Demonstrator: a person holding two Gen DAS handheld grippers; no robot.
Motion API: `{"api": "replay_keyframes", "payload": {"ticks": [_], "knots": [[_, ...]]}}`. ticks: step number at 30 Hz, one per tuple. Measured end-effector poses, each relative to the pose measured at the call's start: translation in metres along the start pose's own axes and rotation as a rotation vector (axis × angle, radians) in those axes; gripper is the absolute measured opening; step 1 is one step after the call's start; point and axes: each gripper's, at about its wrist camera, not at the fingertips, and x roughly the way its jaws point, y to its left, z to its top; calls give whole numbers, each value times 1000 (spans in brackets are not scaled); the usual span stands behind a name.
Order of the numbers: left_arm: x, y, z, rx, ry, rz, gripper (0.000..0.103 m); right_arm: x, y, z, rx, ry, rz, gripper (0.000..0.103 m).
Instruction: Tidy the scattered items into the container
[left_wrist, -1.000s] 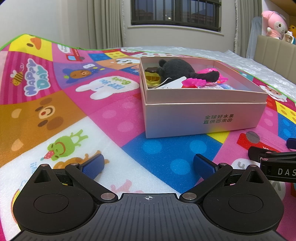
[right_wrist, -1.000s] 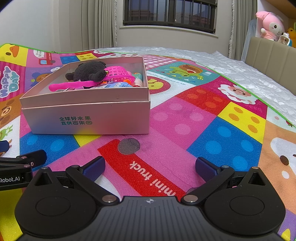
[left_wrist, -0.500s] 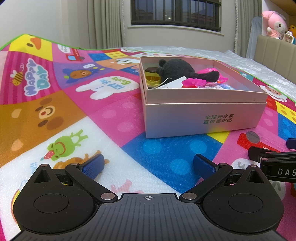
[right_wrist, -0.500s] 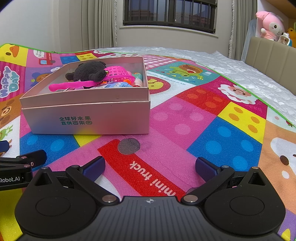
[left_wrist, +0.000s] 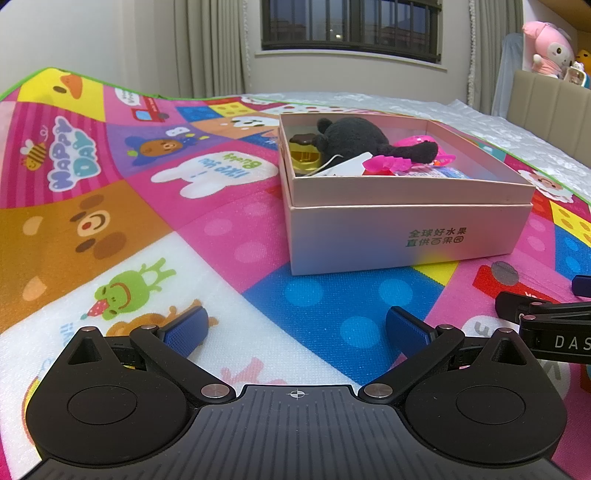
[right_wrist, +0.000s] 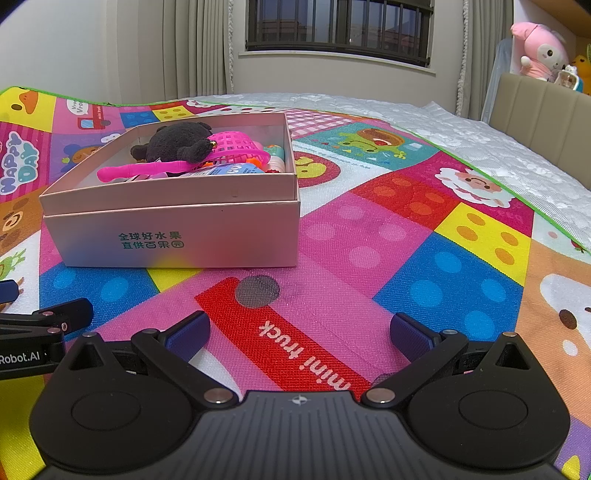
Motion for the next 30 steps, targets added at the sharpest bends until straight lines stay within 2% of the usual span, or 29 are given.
{"api": "replay_keyframes", "payload": {"ticks": [24, 30], "knots": [[0, 1, 0, -10, 0, -8, 103, 0, 0, 0, 0, 0, 0, 103], [1, -5, 0, 25, -5, 23, 103, 0, 0, 0, 0, 0, 0, 103]]}}
